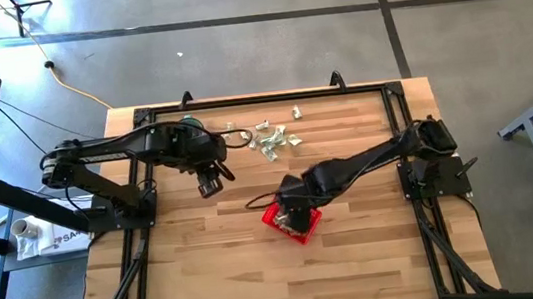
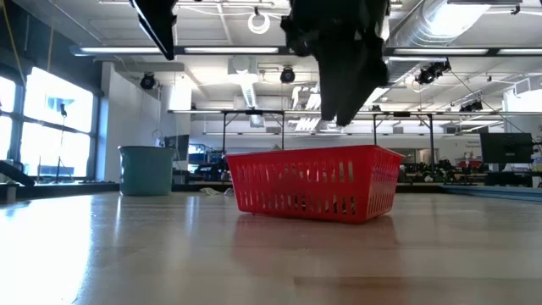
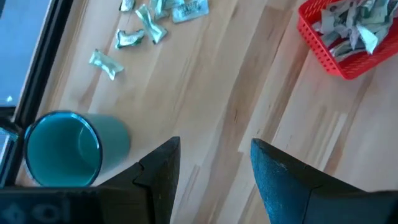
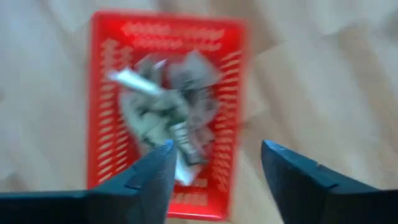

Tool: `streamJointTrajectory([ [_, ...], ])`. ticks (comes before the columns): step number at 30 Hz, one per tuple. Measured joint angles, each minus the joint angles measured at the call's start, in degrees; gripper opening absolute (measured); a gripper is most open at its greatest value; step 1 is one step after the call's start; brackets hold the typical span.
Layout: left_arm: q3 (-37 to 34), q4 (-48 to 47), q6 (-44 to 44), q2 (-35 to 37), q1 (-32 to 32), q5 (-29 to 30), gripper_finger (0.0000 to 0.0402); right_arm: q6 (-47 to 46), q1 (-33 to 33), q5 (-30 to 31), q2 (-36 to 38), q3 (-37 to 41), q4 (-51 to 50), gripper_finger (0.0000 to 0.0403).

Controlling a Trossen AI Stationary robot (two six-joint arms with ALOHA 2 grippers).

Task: Pick and place Stevia / Truvia into bins
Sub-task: Put the light green stevia packet into the bin

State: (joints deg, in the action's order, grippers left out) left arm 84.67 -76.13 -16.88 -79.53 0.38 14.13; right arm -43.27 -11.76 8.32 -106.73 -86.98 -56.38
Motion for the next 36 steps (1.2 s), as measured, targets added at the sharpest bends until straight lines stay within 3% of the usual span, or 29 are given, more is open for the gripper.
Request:
streamJointTrajectory([
  [5, -5.18, 1.35, 0.76, 0.00, 4.59, -3.95, 0.0230, -11.05, -0.55, 6.00, 1.85, -1.46, -6.99, 0.0266],
  [10, -13.36, 11.66, 4.00, -0.72, 13.57, -6.35, 0.0230, -20.62, -0.15, 8.30, 3.44, -1.42, -12.79, 0.0270],
  [16, -12.25, 14.81, 7.84, -6.34, 22.66, -9.63, 0.0230, -23.53, 0.84, 6.74, 4.44, -1.37, -14.45, 0.0271],
  [24, -6.03, 18.58, 15.52, -14.01, 26.26, -8.07, 0.0230, -12.96, 7.83, 0.02, 4.54, -1.37, -15.42, 0.0271],
  [36, 5.82, 15.40, 21.40, -29.84, 37.15, -9.23, 0.0230, 3.47, 17.52, -3.75, 4.54, -1.35, -18.04, 0.0271],
])
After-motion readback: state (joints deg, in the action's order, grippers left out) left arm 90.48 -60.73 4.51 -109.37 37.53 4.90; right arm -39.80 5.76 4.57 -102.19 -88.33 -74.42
